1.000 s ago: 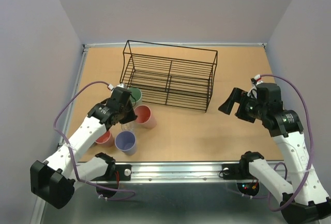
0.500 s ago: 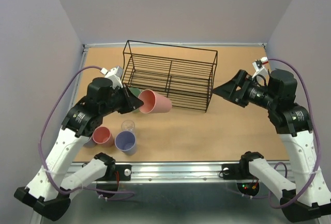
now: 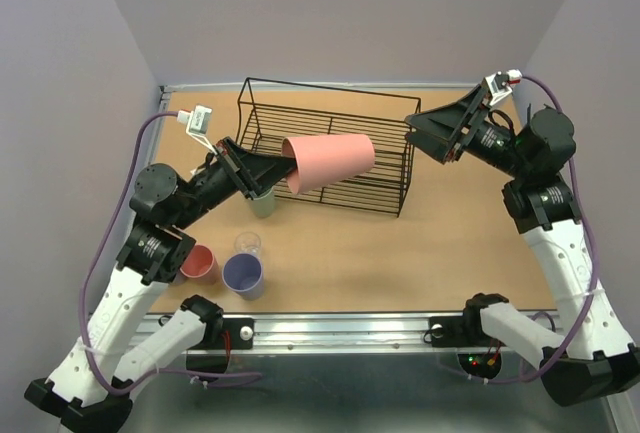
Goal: Load the cups into the dish rack
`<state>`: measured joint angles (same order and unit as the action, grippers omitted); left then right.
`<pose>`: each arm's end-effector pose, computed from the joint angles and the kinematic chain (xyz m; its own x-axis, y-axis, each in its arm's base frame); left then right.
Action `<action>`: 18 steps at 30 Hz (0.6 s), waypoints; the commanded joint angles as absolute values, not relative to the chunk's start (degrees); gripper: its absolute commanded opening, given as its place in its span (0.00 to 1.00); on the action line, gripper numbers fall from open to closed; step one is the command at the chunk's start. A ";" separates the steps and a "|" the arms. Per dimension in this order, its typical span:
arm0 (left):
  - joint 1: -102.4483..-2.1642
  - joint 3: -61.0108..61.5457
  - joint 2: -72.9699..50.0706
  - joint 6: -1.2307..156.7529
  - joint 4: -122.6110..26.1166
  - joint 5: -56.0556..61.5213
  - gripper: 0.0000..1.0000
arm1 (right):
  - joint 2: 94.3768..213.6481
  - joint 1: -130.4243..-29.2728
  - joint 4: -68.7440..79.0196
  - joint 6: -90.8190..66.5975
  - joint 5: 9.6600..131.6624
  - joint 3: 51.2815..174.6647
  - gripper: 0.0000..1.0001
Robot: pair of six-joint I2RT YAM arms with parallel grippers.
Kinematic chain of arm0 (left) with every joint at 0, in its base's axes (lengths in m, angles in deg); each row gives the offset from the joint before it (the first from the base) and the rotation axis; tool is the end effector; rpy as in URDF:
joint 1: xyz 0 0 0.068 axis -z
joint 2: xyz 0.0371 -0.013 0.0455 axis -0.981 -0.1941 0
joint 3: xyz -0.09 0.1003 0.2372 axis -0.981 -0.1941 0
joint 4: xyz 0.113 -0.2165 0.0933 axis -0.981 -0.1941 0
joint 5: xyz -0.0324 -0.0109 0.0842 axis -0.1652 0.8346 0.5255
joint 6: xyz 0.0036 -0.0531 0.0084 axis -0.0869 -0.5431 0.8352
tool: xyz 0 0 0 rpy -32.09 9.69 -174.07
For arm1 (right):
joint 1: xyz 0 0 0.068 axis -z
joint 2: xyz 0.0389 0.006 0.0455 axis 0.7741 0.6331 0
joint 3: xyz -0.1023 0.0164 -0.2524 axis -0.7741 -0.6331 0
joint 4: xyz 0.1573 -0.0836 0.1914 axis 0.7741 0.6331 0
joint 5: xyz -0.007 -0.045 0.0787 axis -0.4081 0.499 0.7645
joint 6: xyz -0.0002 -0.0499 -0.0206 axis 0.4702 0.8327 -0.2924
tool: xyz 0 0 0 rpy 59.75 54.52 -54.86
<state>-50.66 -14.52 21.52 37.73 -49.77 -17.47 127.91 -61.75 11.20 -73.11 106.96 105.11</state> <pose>0.1222 -0.0846 0.4410 -0.4959 -0.5161 -0.6984 0.6939 0.2480 -0.6760 0.1848 0.0612 0.4531 -0.7149 0.5399 -0.4442 -0.4049 0.1983 0.8926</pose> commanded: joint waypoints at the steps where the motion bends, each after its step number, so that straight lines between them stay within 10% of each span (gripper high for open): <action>1: -50.42 -15.21 19.75 31.78 -31.38 -19.85 0.00 | 128.13 -62.67 -0.55 -78.06 108.28 104.32 1.00; 18: -50.42 -15.91 14.30 30.54 -22.58 -18.19 0.00 | 136.65 -76.03 -15.23 -82.11 98.27 105.11 1.00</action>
<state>-50.71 -15.39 13.63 31.39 -30.73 -17.91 136.44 -74.29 -9.44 -81.41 100.21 104.67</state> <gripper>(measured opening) 0.059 0.998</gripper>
